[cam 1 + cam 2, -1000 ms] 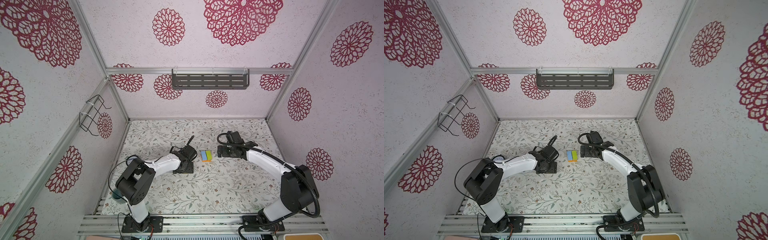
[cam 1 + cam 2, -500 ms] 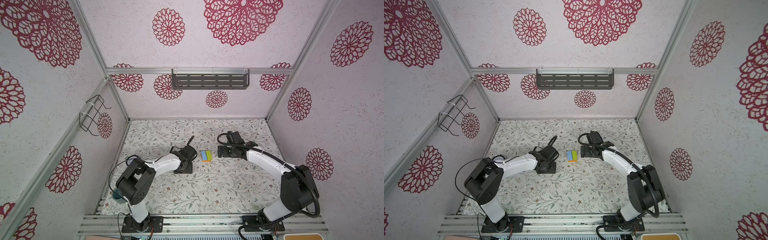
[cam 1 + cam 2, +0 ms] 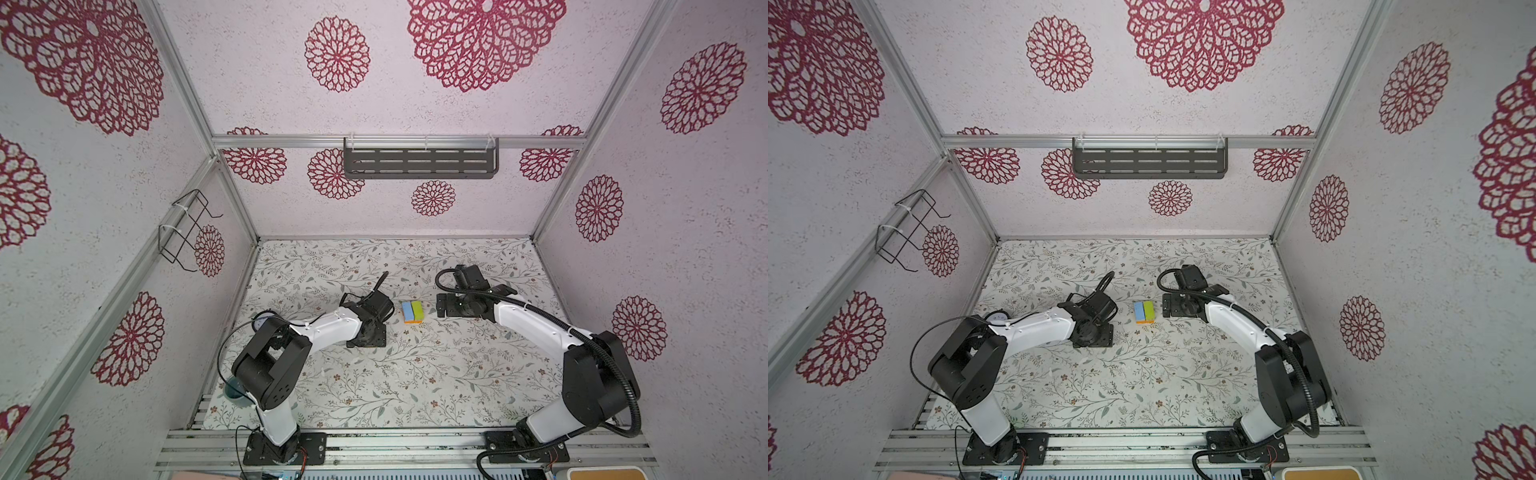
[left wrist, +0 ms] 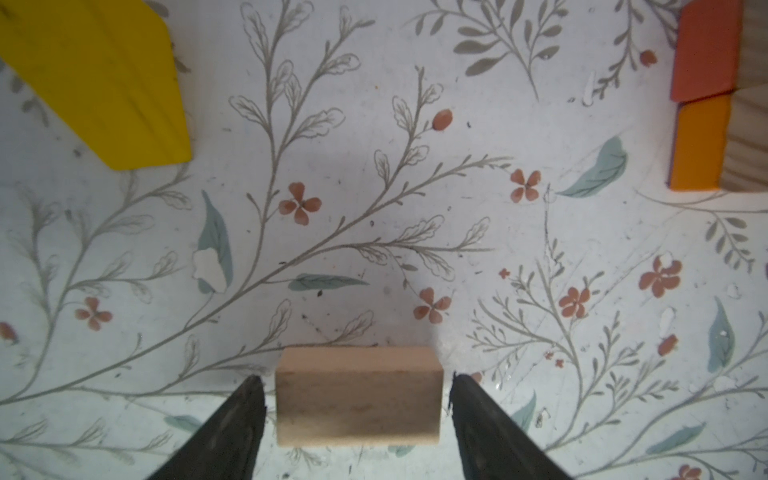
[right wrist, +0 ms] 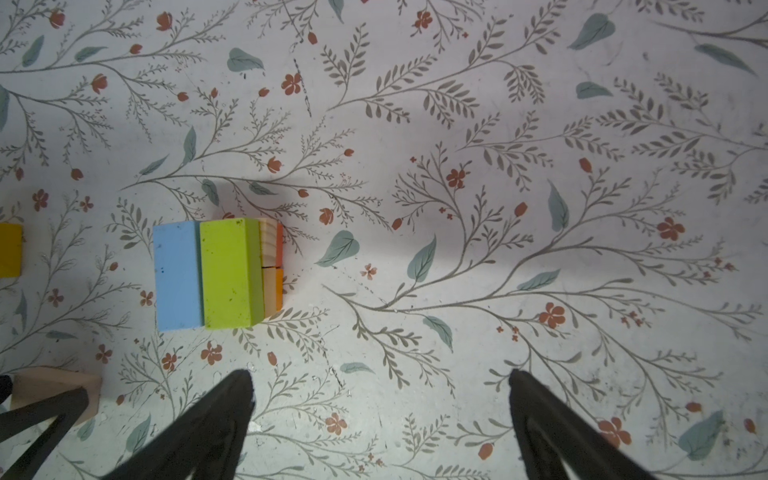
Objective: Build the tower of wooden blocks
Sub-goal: 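Lower the left gripper around the plain wood block and close on it, then lift the plain wood block with the left gripper and carry it toward the stack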
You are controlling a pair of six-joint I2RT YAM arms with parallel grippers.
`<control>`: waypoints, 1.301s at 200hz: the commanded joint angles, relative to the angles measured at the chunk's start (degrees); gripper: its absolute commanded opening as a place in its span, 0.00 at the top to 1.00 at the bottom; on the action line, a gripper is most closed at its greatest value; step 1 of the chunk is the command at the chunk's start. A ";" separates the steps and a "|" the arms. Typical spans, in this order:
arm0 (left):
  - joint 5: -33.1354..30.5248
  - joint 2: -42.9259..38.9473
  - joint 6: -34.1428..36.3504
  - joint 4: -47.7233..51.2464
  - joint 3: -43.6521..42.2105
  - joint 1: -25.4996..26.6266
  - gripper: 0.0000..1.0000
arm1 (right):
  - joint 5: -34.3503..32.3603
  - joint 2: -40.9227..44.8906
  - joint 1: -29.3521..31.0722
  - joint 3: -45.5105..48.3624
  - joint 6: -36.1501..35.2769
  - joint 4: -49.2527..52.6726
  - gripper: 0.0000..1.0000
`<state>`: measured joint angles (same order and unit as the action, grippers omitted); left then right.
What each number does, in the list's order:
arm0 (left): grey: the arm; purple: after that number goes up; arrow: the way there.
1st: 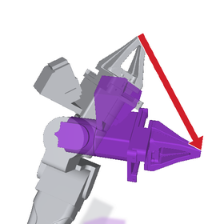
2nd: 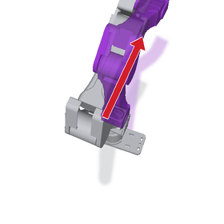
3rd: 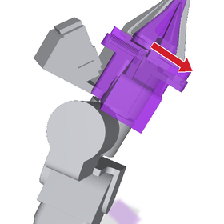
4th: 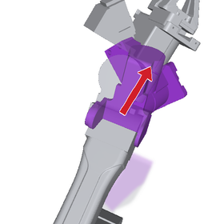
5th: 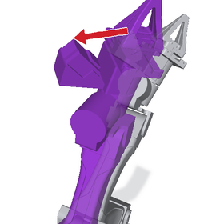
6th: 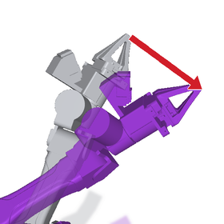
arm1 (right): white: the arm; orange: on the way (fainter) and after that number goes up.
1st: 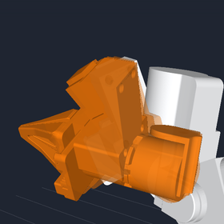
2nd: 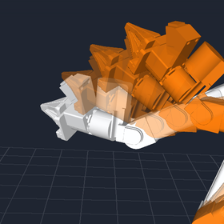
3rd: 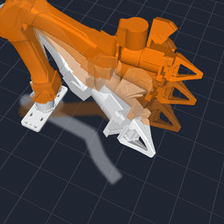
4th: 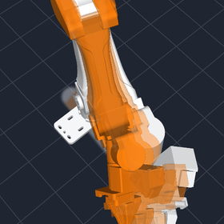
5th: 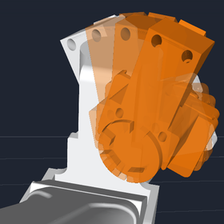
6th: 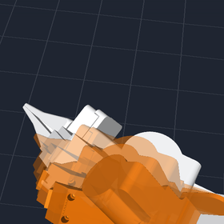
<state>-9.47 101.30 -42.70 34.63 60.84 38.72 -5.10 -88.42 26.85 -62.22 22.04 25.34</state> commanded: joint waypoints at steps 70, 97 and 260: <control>0.14 0.14 -0.54 0.64 0.57 -0.18 0.51 | 0.24 3.43 -0.75 0.68 -0.57 -0.69 0.01; -0.42 -1.29 -0.59 2.32 1.71 0.01 0.52 | 0.60 4.04 -0.82 1.34 -0.48 -1.07 0.01; -1.57 3.33 -1.53 5.37 6.35 2.41 0.14 | 2.15 6.68 -1.69 5.26 -0.60 -3.04 0.01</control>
<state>-10.98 103.70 -43.35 40.38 66.72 40.88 -2.94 -83.88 25.63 -57.23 22.06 22.96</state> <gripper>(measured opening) 0.854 0.987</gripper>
